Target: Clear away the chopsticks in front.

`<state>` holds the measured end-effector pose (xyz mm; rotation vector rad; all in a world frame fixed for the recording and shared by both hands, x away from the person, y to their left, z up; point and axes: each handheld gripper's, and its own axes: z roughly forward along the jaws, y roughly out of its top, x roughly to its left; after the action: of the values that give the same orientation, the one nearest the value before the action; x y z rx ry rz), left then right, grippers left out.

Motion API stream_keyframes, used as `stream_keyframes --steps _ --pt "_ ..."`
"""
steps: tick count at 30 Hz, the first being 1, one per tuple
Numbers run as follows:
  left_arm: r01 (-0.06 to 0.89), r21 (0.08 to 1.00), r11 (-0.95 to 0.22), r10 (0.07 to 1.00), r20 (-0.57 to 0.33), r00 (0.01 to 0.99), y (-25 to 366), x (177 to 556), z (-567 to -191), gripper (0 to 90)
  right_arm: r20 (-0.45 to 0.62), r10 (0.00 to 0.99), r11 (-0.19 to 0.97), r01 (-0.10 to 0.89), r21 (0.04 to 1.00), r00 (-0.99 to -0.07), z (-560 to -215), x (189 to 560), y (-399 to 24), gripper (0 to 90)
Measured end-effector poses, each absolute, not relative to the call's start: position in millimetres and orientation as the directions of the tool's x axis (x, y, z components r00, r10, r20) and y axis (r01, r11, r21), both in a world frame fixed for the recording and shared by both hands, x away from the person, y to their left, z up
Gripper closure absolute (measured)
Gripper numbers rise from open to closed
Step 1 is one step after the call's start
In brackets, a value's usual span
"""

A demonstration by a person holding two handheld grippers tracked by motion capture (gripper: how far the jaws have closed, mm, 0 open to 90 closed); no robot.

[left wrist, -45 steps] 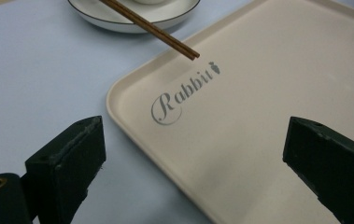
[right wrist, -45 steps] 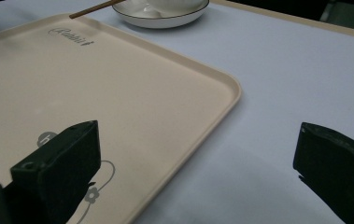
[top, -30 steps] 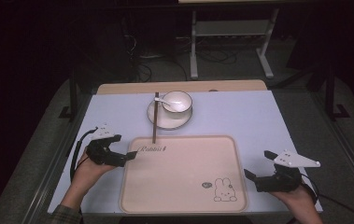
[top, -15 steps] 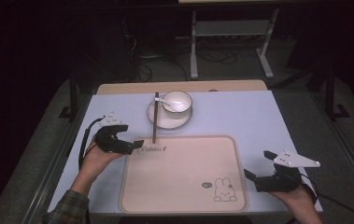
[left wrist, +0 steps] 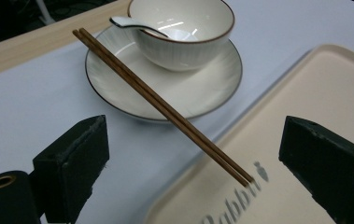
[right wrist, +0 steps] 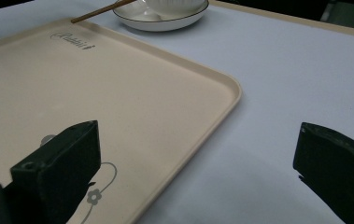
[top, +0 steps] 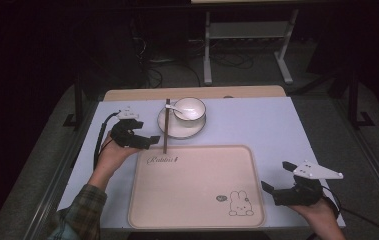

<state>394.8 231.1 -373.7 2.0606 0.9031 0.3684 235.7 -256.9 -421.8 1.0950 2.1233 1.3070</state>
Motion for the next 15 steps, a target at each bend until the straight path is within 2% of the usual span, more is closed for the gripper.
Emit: stream_keyframes --steps 3,4,9,15 --pt "0.473 0.785 -0.4 0.722 -0.048 0.69 226 406 -373 8.3 0.054 0.795 0.247 0.405 0.88 -0.604 -422 236 -257 0.2" --pt "0.473 0.784 -0.402 0.724 -0.044 0.688 224 410 -372 13.6 0.056 0.795 0.245 0.404 0.882 -0.604 -422 236 -258 0.2" --pt "0.493 0.763 -0.418 0.731 -0.04 0.681 212 428 -376 15.5 0.059 0.794 0.242 0.404 0.882 -0.605 -422 236 -258 0.2" --pt "0.516 0.728 -0.451 0.742 -0.015 0.67 194 450 -386 25.2 0.063 0.796 0.236 0.404 0.884 -0.603 -421 236 -259 0.2"
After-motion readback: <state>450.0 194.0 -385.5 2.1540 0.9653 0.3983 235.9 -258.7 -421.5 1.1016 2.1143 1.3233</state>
